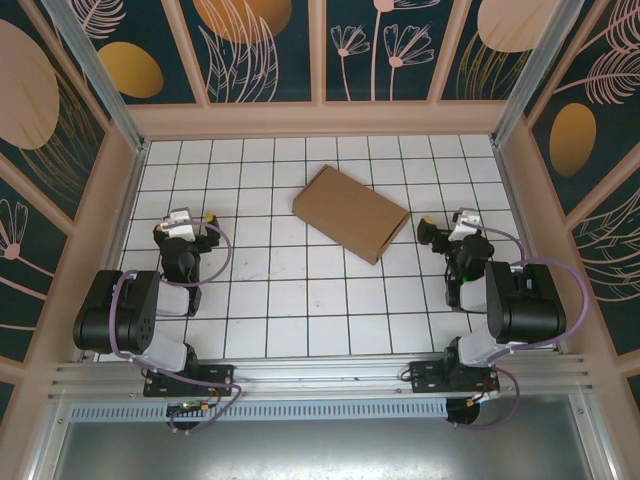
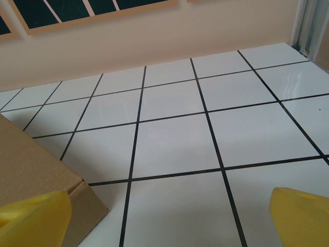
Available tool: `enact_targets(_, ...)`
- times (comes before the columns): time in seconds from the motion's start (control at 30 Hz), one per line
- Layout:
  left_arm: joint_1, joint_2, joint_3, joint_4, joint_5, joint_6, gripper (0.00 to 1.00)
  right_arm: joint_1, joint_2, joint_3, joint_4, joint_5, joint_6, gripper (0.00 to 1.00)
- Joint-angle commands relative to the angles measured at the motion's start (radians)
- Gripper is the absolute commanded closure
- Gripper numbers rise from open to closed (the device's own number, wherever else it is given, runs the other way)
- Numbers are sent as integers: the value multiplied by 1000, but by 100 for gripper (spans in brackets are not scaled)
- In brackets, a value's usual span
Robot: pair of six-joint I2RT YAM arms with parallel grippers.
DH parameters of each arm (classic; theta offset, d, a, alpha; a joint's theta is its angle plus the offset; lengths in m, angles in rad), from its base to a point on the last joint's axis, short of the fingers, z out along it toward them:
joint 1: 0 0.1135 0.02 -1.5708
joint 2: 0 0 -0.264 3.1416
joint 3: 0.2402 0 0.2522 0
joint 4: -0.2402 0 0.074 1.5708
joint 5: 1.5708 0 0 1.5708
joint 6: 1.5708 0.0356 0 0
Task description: Fold the paper box
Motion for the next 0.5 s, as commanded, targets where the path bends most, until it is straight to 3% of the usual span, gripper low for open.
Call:
enact_targets(0.0,4,-7,0,50,13,-18,1,6,8,17,42,26,-20,1)
enact_targets(0.47,4,-7,2,50,14,-18,1,7,6,11,50,39,-16,1)
